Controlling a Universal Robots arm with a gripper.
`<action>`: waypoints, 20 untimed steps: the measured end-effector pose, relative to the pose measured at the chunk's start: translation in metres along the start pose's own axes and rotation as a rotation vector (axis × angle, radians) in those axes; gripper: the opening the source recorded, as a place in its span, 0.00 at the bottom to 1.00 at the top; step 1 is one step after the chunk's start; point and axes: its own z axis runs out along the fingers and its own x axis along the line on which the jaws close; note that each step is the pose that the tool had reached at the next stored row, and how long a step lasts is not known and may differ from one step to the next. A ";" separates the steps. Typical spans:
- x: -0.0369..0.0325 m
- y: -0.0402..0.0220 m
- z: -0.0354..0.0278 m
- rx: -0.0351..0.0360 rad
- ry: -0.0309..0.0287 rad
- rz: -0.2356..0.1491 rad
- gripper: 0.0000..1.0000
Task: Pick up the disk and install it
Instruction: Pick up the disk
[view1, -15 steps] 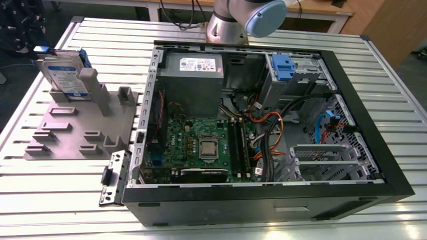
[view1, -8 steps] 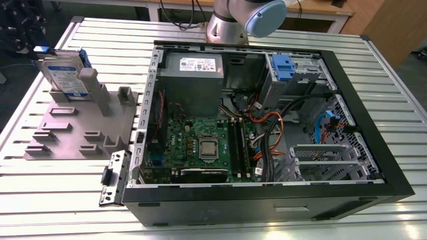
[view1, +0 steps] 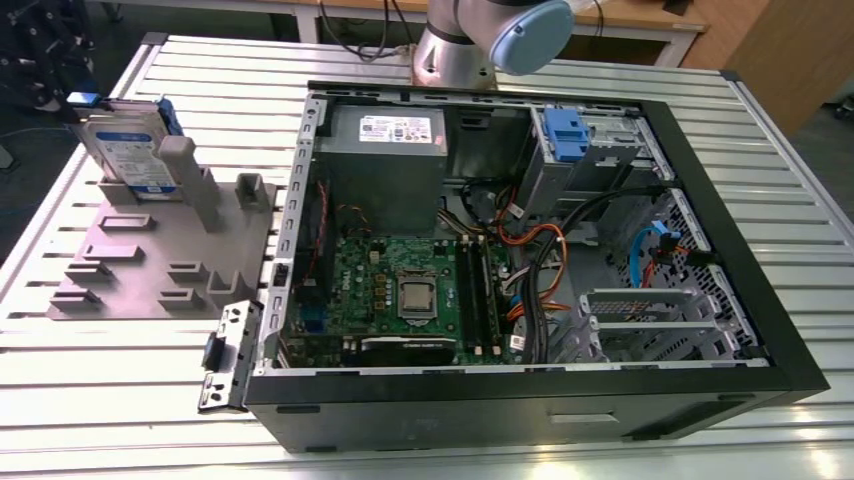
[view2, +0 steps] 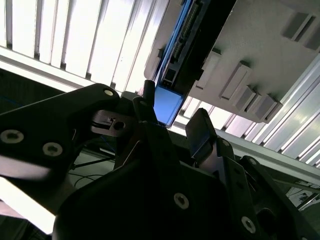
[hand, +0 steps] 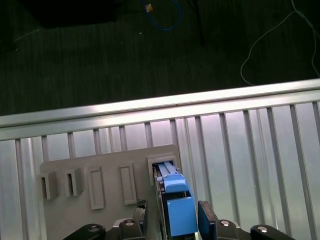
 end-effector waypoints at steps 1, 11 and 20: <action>0.0001 0.0000 0.0011 0.0000 0.0000 0.000 0.52; 0.0007 0.0002 0.0120 -0.0001 -0.0003 -0.001 0.52; 0.0007 0.0004 0.0159 -0.0002 -0.0007 -0.001 0.52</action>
